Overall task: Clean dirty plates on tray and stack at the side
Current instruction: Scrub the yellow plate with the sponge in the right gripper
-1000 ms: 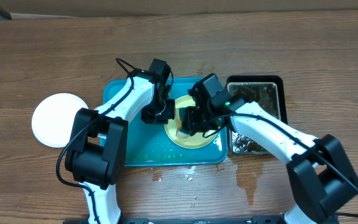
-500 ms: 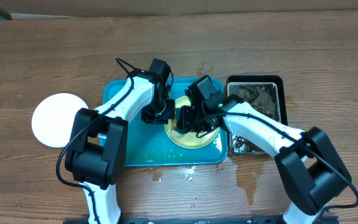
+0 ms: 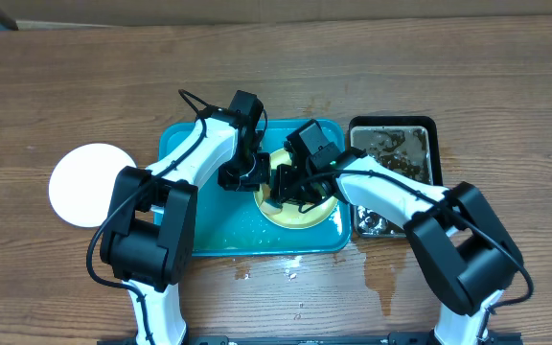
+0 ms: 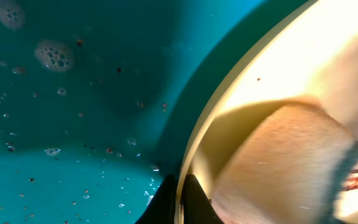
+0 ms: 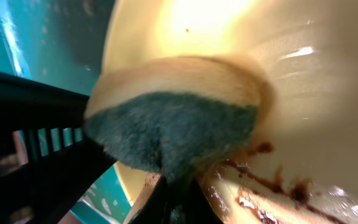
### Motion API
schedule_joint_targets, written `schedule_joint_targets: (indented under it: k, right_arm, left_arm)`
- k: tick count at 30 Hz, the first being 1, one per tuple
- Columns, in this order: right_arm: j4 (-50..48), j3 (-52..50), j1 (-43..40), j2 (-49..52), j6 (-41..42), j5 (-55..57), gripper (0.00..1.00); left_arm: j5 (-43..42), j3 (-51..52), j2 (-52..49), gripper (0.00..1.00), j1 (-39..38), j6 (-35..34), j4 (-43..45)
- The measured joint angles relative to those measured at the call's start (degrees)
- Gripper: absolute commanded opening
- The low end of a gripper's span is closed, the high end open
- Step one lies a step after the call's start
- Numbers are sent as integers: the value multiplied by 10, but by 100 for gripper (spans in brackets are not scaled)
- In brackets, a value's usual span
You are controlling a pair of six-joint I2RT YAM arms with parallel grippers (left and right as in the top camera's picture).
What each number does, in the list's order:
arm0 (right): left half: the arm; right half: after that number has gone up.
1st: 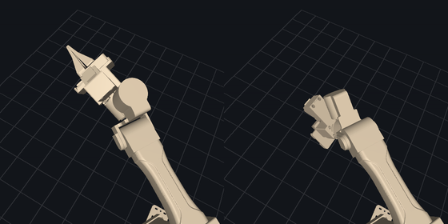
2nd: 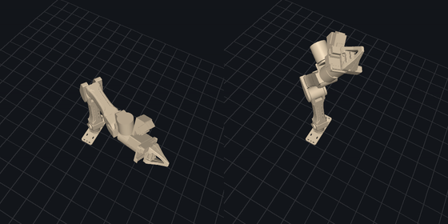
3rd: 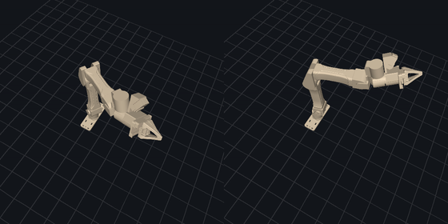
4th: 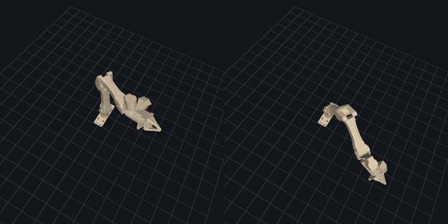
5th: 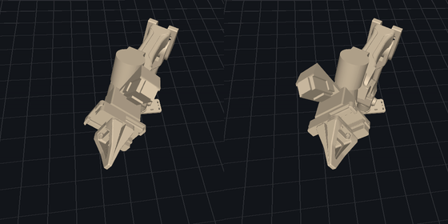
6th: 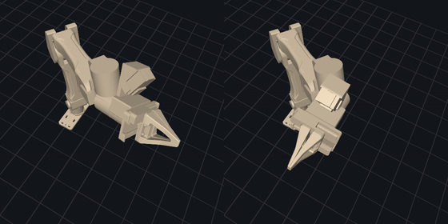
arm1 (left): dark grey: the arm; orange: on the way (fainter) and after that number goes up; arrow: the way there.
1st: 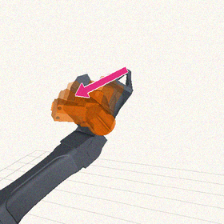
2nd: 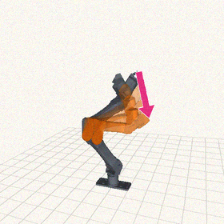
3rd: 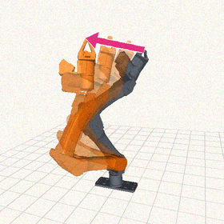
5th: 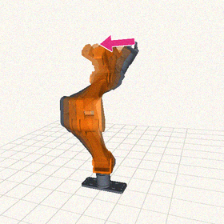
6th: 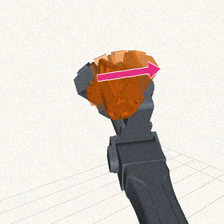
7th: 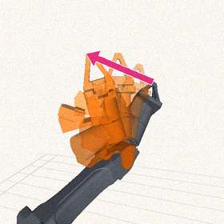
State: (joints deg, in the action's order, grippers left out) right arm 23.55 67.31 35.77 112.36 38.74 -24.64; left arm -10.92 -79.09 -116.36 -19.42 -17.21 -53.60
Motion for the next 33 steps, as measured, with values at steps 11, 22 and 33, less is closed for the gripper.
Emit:
schedule_joint_targets:
  k: [11,22,33]
  right_arm:
    - [98,27,0,11,0,35,4]
    - [192,40,-21,0,-40,98,4]
    - [221,35,-47,-23,-72,209,4]
  left_arm:
    - [-9,4,0,4,-1,0,-5]
    - [-10,4,0,4,3,-9,-24]
    - [-16,4,0,5,18,-9,-30]
